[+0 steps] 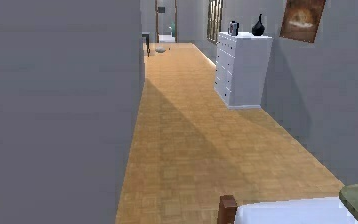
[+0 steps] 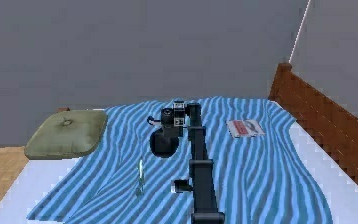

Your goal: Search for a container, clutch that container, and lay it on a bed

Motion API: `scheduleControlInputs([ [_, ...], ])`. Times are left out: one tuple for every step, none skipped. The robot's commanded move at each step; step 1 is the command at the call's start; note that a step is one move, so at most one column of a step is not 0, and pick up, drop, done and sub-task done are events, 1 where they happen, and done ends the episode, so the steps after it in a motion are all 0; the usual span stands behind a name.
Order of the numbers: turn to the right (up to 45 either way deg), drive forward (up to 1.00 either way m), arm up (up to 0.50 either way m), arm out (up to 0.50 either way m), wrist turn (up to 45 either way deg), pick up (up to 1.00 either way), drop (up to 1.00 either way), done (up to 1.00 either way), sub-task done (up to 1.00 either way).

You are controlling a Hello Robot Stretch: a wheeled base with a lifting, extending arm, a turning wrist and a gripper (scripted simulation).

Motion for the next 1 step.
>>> scheduleControlInputs([
  [0.0, 0.0, 0.0, 0.0, 0.0, 0.0, 0.0, 1.0, 0.0],
])
